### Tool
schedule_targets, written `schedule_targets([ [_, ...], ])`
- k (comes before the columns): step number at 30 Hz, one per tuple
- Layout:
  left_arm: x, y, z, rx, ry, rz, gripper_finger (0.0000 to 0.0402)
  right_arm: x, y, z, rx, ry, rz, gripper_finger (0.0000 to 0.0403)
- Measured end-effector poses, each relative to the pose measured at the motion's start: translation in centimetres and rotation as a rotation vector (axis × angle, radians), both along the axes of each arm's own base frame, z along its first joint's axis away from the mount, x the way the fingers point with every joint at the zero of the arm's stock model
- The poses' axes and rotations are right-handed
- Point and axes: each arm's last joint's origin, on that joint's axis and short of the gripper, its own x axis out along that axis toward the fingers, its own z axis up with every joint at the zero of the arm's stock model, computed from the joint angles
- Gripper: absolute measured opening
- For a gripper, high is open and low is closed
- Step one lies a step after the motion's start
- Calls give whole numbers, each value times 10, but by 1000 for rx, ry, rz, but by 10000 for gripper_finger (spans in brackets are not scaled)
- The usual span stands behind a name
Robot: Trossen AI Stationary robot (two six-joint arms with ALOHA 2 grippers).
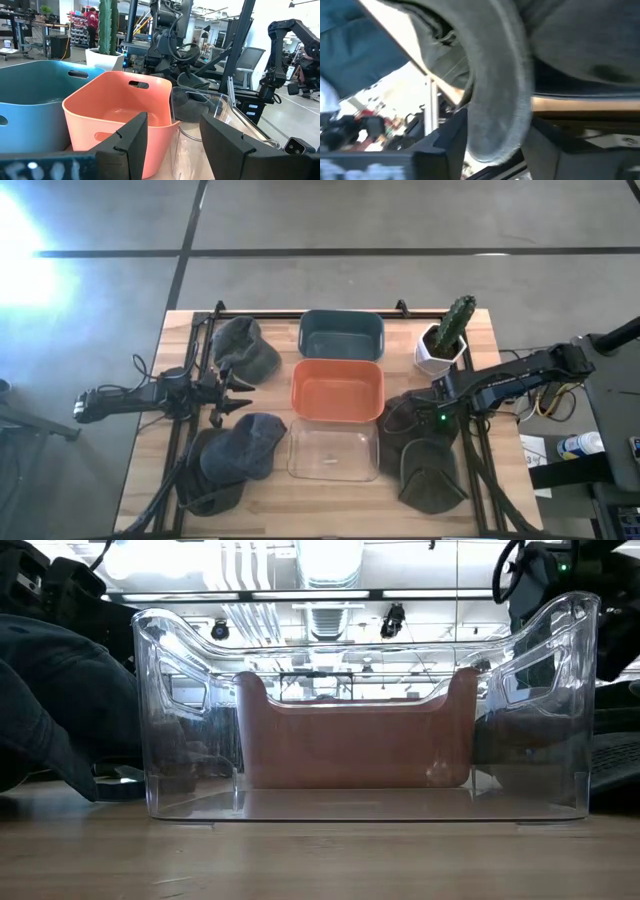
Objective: Pick & Place hat
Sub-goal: Put the bottom gray cap into the transparent bin
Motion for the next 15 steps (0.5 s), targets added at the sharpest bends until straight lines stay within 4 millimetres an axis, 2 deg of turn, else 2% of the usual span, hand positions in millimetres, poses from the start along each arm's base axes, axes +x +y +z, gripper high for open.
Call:
schedule_targets([
  [3,0,0,0,0,0,0,174,3,1,1,56,-55,17,109],
  [8,0,0,0,0,0,0,174,9,3,14,72,-171,69,22],
  [15,0,0,0,0,0,0,174,14,3,44,87,-304,74,15],
])
